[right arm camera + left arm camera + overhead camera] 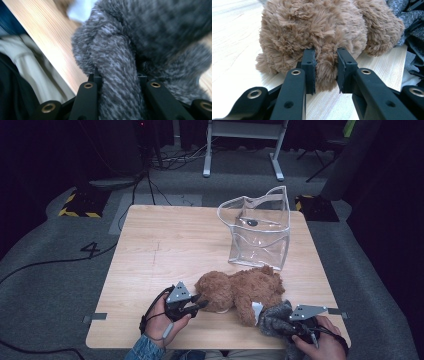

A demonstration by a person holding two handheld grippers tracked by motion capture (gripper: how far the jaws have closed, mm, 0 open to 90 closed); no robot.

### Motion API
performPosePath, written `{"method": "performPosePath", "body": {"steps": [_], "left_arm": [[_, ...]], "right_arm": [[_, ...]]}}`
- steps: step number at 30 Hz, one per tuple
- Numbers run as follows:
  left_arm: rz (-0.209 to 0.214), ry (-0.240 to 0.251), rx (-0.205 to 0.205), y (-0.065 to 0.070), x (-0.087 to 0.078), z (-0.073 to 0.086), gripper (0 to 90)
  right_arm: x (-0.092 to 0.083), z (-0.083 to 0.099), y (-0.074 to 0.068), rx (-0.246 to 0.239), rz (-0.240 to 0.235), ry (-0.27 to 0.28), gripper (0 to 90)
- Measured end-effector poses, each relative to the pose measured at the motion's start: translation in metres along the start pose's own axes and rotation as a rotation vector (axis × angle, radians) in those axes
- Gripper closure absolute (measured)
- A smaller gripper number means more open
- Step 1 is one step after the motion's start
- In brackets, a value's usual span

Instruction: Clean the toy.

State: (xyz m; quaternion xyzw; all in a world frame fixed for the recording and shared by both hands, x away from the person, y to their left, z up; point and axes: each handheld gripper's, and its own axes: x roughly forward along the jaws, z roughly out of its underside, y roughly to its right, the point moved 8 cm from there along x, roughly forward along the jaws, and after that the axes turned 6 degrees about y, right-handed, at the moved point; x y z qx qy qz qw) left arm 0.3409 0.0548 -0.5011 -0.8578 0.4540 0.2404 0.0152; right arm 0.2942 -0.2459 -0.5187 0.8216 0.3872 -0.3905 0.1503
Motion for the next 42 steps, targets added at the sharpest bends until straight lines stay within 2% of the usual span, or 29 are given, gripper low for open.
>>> {"method": "performPosePath", "body": {"steps": [3, 6, 10, 12, 14, 16, 18, 21, 22, 23, 24, 27, 29, 31, 36, 42], "left_arm": [[-0.005, 0.0, -0.001, -0.001, 0.0, 0.0, 71.7], [-0.008, 0.004, -0.007, -0.001, 0.0, -0.001, 71.7], [-0.009, 0.007, -0.008, -0.001, 0.0, -0.001, 71.3], [-0.007, 0.011, -0.014, -0.001, 0.0, -0.001, 70.7], [-0.003, 0.01, -0.015, -0.001, -0.001, -0.001, 68.8], [-0.002, 0.017, -0.016, -0.001, -0.001, -0.002, 63.9], [0.002, 0.019, -0.005, -0.001, -0.002, -0.002, 56.1], [-0.005, 0.011, 0.019, -0.001, -0.001, 0.0, 46.0], [-0.016, 0.006, 0.046, -0.002, -0.001, 0.0, 43.3], [-0.013, -0.005, 0.056, -0.002, 0.0, 0.002, 41.6], [-0.014, -0.022, 0.073, -0.002, -0.001, 0.005, 40.7], [-0.015, -0.055, 0.129, -0.003, 0.0, 0.011, 39.7], [-0.022, -0.069, 0.136, -0.004, -0.001, 0.015, 39.8], [-0.016, -0.077, 0.134, -0.004, -0.001, 0.018, 39.9], [-0.012, -0.08, 0.154, 0.001, 0.0, 0.022, 40.2], [-0.006, -0.051, 0.161, 0.005, -0.001, 0.018, 42.0]], "right_arm": [[-0.012, 0.005, 0.017, 0.018, 0.052, -0.031, 73.7], [-0.025, 0.001, 0.038, 0.042, 0.136, -0.013, 73.7], [-0.038, -0.006, 0.067, 0.095, 0.235, 0.041, 73.6], [-0.041, -0.01, 0.079, 0.127, 0.265, 0.077, 73.3], [-0.04, -0.013, 0.089, 0.139, 0.29, 0.111, 72.6], [-0.037, -0.014, 0.098, 0.154, 0.303, 0.15, 71.3], [-0.032, -0.015, 0.107, 0.155, 0.326, 0.187, 64.6], [-0.022, -0.014, 0.117, 0.154, 0.361, 0.218, 47.4], [-0.019, -0.014, 0.118, 0.152, 0.362, 0.227, 43.6], [-0.018, -0.014, 0.117, 0.164, 0.354, 0.241, 41.9], [-0.019, -0.013, 0.116, 0.153, 0.353, 0.248, 40.7], [-0.026, -0.016, 0.109, 0.159, 0.338, 0.303, 39.2], [-0.035, -0.019, 0.101, 0.165, 0.32, 0.349, 38.5], [-0.041, -0.019, 0.089, 0.16, 0.295, 0.373, 38.4], [-0.04, -0.009, 0.058, 0.12, 0.24, 0.354, 37.9], [-0.021, 0.0, 0.033, 0.074, 0.177, 0.307, 35.5]]}}
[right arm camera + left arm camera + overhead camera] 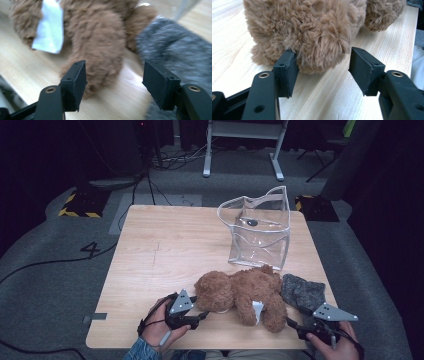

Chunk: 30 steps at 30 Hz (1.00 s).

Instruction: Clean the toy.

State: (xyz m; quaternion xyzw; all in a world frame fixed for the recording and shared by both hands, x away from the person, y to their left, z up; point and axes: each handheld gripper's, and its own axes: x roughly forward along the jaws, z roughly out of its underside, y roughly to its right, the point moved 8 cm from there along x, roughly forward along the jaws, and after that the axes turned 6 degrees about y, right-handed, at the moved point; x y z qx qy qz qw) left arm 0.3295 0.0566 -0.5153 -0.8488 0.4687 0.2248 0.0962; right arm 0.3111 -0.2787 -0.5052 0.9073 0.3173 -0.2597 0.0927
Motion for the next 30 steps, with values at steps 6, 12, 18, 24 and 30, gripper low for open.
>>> {"method": "performPosePath", "body": {"steps": [6, 12, 18, 24, 30], "left_arm": [[-0.023, -0.001, 0.014, -0.002, 0.0, 0.0, 52.1], [-0.038, -0.016, 0.031, -0.004, 0.001, -0.001, 66.5], [-0.044, -0.035, 0.035, -0.004, 0.0, -0.001, 79.5], [-0.044, -0.021, 0.036, -0.001, -0.005, -0.006, 84.7], [-0.024, 0.017, 0.025, 0.005, -0.017, -0.017, 86.1]], "right_arm": [[0.019, 0.007, -0.018, -0.013, -0.073, -0.034, 31.9], [0.043, 0.016, -0.024, -0.059, -0.086, -0.07, 29.1], [0.044, 0.011, -0.021, -0.08, -0.086, -0.091, 53.4], [0.035, 0.003, -0.02, -0.099, -0.078, -0.098, 66.3], [0.013, -0.018, -0.021, -0.078, -0.088, -0.045, 66.6]]}}
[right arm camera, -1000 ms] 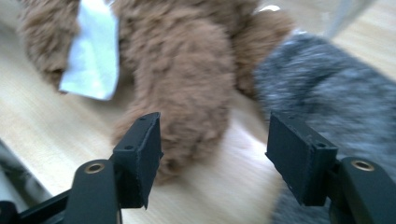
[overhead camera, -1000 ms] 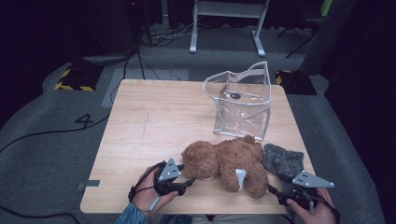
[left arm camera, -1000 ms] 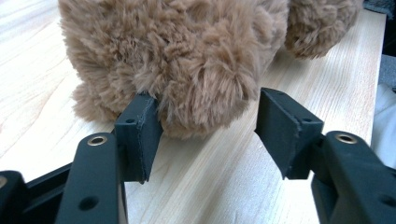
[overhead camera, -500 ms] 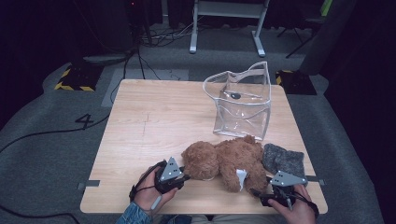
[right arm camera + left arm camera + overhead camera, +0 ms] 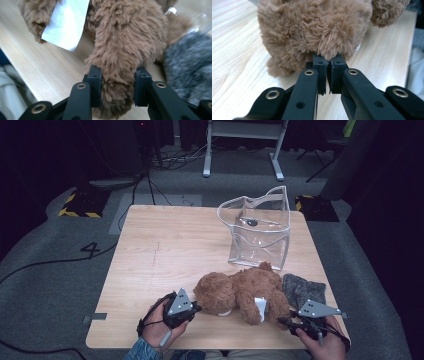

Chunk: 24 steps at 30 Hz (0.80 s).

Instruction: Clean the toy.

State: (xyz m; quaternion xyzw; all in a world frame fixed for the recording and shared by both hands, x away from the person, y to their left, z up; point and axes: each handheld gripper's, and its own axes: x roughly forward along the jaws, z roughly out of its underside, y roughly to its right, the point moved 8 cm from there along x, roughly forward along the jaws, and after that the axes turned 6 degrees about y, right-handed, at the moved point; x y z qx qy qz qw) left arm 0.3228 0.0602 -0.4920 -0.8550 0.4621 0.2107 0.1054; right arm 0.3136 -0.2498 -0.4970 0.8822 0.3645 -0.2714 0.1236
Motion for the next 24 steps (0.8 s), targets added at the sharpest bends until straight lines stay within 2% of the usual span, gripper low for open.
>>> {"method": "performPosePath", "body": {"steps": [7, 14, 18, 22, 24], "left_arm": [[0.005, 0.046, -0.027, 0.003, -0.017, -0.013, 86.5], [0.007, 0.074, -0.033, 0.006, -0.033, -0.024, 86.8], [0.013, 0.088, -0.05, 0.006, -0.042, -0.029, 86.9], [0.011, 0.078, -0.061, 0.005, -0.045, -0.029, 86.9], [0.01, 0.048, -0.074, 0.002, -0.043, -0.025, 86.9]], "right_arm": [[-0.027, -0.025, -0.006, 0.027, -0.008, 0.06, 66.8], [-0.049, -0.048, -0.016, 0.016, -0.009, 0.104, 68.0], [-0.058, -0.056, -0.022, 0.028, -0.031, 0.117, 68.1], [-0.064, -0.061, -0.027, 0.06, -0.055, 0.126, 67.8], [-0.065, -0.063, -0.025, 0.065, -0.051, 0.134, 67.4]]}}
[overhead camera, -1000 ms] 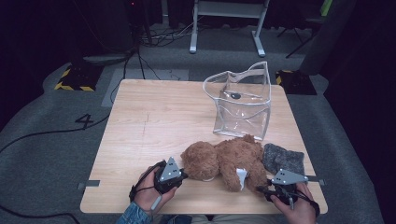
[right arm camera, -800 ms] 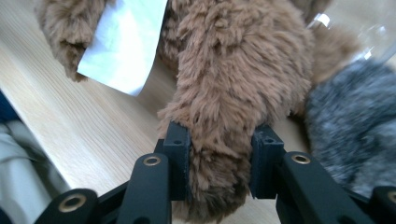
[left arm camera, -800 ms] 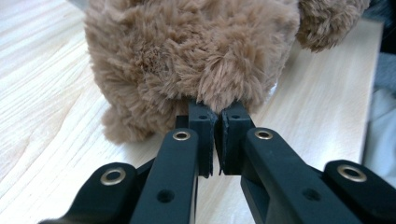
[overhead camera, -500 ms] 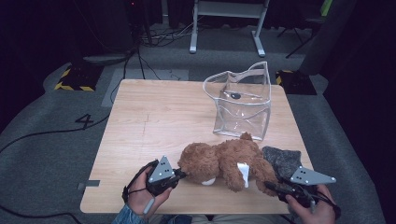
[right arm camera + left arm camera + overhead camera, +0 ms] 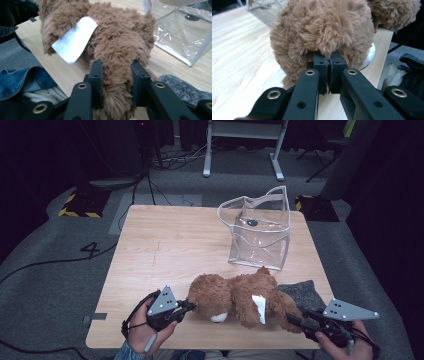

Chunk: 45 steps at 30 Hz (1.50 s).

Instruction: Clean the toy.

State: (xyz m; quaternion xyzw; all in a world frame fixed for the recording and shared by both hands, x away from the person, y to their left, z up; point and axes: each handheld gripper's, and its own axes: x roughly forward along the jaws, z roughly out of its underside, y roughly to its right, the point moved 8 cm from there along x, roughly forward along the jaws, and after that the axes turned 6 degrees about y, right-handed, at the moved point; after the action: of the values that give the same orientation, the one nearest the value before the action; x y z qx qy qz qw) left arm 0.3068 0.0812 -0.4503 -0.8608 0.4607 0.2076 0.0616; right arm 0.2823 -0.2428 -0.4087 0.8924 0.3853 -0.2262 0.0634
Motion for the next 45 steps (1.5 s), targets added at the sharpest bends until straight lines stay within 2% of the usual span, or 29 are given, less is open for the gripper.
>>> {"method": "performPosePath", "body": {"steps": [4, 6, 8, 11, 14, 15, 19, 22, 24, 26, 27, 31, 36, 40, 43, 45], "left_arm": [[-0.024, -0.037, -0.016, -0.009, 0.01, 0.011, 86.7], [-0.031, -0.049, -0.034, -0.013, 0.015, 0.016, 86.3], [-0.045, -0.048, -0.048, -0.019, 0.018, 0.019, 84.9], [-0.067, -0.012, -0.063, -0.025, 0.023, 0.021, 73.2], [-0.1, 0.022, -0.034, -0.03, 0.027, 0.02, 52.6], [-0.112, 0.028, -0.024, -0.032, 0.028, 0.02, 48.8], [-0.122, 0.03, 0.002, -0.034, 0.03, 0.019, 43.5], [-0.109, 0.02, 0.009, -0.033, 0.033, 0.02, 46.3], [-0.082, 0.003, 0.006, -0.03, 0.036, 0.022, 58.6], [-0.089, -0.015, 0.025, -0.029, 0.039, 0.023, 63.6], [-0.097, -0.02, 0.034, -0.029, 0.04, 0.023, 69.2], [-0.106, -0.027, 0.041, -0.03, 0.041, 0.023, 82.6], [-0.113, -0.037, 0.044, -0.03, 0.041, 0.025, 85.2], [-0.109, -0.039, 0.046, -0.029, 0.041, 0.025, 85.4], [-0.106, -0.041, 0.044, -0.028, 0.042, 0.026, 85.4], [-0.108, -0.052, 0.051, -0.029, 0.042, 0.027, 85.5]], "right_arm": [[0.009, 0.001, 0.007, 0.004, 0.014, 0.011, 66.5], [0.017, 0.004, 0.014, -0.013, 0.027, 0.015, 65.6], [0.025, 0.007, 0.021, -0.004, 0.034, 0.028, 64.5], [0.038, 0.011, 0.032, -0.001, 0.054, 0.046, 62.6], [0.049, 0.013, 0.038, -0.023, 0.063, 0.054, 62.0], [0.052, 0.014, 0.039, -0.033, 0.068, 0.05, 61.9], [0.058, 0.013, 0.04, -0.048, 0.076, 0.051, 60.2], [0.059, 0.012, 0.04, -0.055, 0.08, 0.054, 59.1], [0.058, 0.012, 0.04, -0.061, 0.082, 0.054, 58.6], [0.058, 0.011, 0.041, -0.061, 0.086, 0.057, 57.2], [0.058, 0.011, 0.041, -0.061, 0.088, 0.061, 55.6], [0.055, 0.006, 0.045, -0.065, 0.107, 0.102, 47.1], [0.046, 0.003, 0.053, -0.051, 0.133, 0.144, 41.1], [0.036, 0.006, 0.065, -0.012, 0.168, 0.154, 38.6], [0.031, 0.015, 0.08, 0.016, 0.215, 0.125, 37.1], [0.029, 0.028, 0.094, 0.006, 0.271, 0.06, 37.4]]}}
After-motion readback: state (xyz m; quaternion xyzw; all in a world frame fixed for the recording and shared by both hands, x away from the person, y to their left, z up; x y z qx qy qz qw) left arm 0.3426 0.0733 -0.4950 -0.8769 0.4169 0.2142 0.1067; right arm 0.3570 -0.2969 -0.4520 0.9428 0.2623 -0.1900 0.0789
